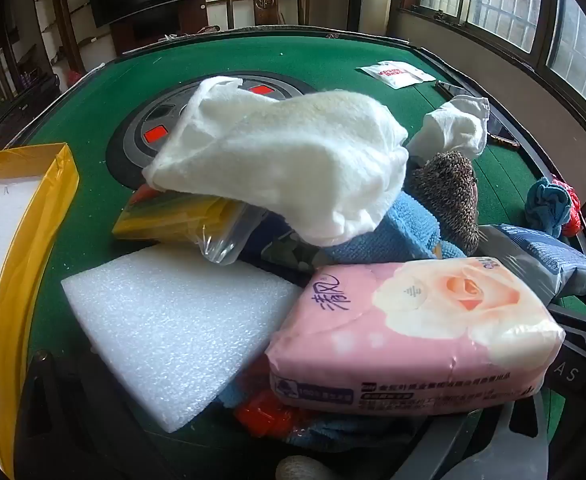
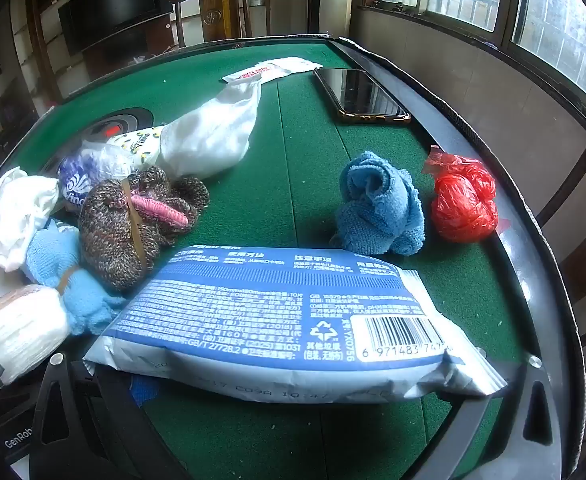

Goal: Organize soft objects

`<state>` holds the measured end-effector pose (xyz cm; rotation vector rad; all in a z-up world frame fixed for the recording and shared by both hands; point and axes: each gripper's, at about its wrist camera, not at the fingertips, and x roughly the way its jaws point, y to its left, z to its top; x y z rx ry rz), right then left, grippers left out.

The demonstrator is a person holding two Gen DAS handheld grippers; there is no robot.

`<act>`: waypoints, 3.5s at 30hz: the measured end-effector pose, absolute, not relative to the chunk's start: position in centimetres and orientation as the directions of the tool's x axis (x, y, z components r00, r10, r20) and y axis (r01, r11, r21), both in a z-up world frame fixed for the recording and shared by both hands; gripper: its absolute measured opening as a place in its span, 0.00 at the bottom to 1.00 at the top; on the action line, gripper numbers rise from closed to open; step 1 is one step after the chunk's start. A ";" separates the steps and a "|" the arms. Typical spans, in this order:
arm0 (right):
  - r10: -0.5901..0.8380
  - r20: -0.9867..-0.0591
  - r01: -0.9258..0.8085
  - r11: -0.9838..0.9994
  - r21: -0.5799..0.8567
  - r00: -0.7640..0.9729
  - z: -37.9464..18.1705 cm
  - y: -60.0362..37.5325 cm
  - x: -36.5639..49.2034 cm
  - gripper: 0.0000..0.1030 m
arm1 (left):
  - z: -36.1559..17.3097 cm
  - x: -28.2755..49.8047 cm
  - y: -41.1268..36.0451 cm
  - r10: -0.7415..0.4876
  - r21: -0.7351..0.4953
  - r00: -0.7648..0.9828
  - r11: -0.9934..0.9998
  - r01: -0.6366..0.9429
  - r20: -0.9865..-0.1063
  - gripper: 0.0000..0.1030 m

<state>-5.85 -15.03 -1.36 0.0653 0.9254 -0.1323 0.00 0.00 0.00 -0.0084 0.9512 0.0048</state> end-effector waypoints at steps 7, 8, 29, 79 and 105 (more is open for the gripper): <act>-0.086 -0.800 0.142 0.990 -0.001 0.594 -1.3 -15.0 -5.9 0.99 | 0.0 0.0 0.0 0.000 -0.006 0.581 1.000 -0.008 -0.814 1.00; -0.085 -0.800 0.142 0.990 0.000 0.594 -1.4 -15.0 -5.9 0.99 | 0.0 0.0 0.1 0.000 -0.006 0.581 1.000 -0.008 -0.814 1.00; -0.085 -0.800 0.142 0.990 0.000 0.593 -1.3 -15.0 -5.9 0.99 | 0.0 0.0 0.0 0.000 -0.005 0.581 1.000 -0.008 -0.814 1.00; -0.052 -0.849 0.066 0.998 -0.020 0.526 -1.1 -14.8 -9.0 0.98 | 0.1 -2.3 -0.2 -0.119 -0.006 0.504 0.976 0.219 -0.856 1.00; -0.030 -0.585 0.099 0.991 0.085 0.810 5.7 -16.1 -9.6 0.99 | 7.7 -8.1 13.2 -0.256 -0.258 0.687 0.961 0.103 -0.681 0.87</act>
